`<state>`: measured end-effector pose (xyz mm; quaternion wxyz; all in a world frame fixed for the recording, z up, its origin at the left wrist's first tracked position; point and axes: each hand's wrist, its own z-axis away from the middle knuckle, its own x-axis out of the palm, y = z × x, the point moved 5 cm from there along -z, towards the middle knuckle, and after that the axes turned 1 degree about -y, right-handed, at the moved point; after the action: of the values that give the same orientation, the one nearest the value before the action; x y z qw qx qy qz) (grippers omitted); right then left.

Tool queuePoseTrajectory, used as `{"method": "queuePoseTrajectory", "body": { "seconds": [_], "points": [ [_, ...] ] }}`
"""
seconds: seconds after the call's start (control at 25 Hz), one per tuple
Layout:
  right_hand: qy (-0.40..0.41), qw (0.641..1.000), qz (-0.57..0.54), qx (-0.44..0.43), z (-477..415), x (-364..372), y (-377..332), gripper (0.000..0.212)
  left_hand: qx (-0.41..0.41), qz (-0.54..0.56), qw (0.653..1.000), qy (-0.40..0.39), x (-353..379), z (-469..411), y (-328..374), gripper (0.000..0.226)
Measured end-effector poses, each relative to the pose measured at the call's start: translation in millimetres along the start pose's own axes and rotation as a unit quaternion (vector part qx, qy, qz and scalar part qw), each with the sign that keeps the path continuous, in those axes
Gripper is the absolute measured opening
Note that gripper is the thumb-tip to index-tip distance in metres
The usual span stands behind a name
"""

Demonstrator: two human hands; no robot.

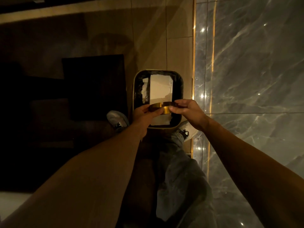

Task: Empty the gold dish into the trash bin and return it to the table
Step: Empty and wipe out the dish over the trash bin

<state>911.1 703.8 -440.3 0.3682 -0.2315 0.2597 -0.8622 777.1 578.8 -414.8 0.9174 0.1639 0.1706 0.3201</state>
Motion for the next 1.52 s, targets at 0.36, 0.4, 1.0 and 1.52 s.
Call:
{"method": "queuePoseTrajectory", "body": {
  "seconds": [0.36, 0.4, 1.0, 1.52],
  "points": [
    [0.060, 0.998, 0.018, 0.031, -17.6, 8.5, 19.7, 0.025, 0.003, -0.024, 0.997, 0.075, 3.1, -16.9, -2.5, 0.047],
    [0.065, 0.997, 0.014, 0.038, -17.7, 9.5, 20.9, 0.025, 0.001, -0.026, 0.996, 0.080, 3.7, -18.7, -4.5, 0.053],
    [0.151, 0.985, 0.042, 0.073, -34.2, 18.1, 31.5, 0.042, 0.101, -0.123, 0.983, 0.090, 4.3, -15.3, -7.9, 0.043],
    [0.146, 0.986, 0.016, 0.072, -35.5, 12.7, 24.5, 0.019, 0.214, -0.307, 0.926, 0.056, 12.5, -18.5, -7.1, 0.083]
  ]
}}
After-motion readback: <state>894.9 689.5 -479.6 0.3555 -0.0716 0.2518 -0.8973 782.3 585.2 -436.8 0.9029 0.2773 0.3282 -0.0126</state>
